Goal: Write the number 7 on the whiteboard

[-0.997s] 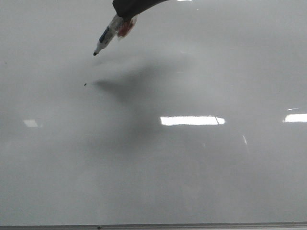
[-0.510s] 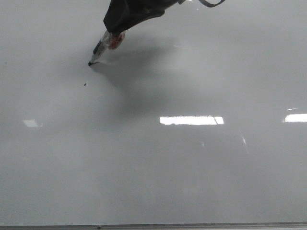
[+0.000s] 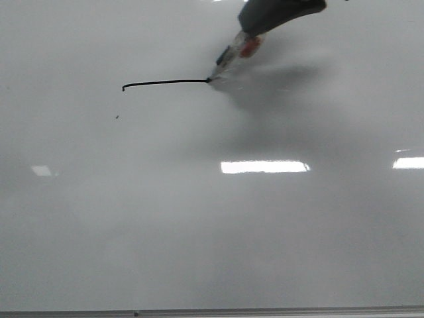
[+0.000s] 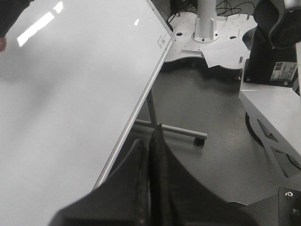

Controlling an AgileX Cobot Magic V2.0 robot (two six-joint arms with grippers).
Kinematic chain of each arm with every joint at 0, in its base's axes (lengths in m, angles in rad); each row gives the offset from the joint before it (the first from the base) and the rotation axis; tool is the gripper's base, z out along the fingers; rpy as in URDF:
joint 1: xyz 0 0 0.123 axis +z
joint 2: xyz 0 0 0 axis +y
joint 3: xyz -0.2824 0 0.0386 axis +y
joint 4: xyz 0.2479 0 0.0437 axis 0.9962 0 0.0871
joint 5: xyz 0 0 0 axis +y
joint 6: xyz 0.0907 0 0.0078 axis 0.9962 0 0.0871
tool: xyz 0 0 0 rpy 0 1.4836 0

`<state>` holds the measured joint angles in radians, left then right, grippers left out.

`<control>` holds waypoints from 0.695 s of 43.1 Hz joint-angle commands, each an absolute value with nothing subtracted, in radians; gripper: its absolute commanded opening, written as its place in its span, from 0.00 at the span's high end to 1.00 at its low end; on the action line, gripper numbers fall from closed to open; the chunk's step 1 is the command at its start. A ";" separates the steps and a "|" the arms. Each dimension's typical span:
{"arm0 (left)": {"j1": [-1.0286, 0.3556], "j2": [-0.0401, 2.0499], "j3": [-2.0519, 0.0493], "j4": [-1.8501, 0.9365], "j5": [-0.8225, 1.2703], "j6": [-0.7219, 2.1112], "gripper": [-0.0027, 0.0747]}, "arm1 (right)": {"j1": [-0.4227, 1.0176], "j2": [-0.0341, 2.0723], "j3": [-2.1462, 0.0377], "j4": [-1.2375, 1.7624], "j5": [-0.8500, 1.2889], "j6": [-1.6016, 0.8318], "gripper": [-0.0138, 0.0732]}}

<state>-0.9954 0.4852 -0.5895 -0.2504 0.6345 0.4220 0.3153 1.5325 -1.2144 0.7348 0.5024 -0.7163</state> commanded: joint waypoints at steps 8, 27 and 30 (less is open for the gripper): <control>-0.998 0.490 -0.616 -0.270 0.568 0.412 0.99 | 0.270 1.495 -1.202 0.709 0.411 -0.755 0.91; -0.998 0.493 -0.616 -0.270 0.566 0.412 0.99 | 0.428 1.658 -1.167 0.709 0.435 -0.756 0.91; -0.998 0.493 -0.616 -0.270 0.566 0.412 0.99 | 0.443 1.680 -1.167 0.711 0.435 -0.756 0.91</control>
<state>-0.9954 0.4852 -0.5895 -0.2504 0.6345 0.4220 0.4359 1.6892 -1.1477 0.7269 0.5481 -0.7406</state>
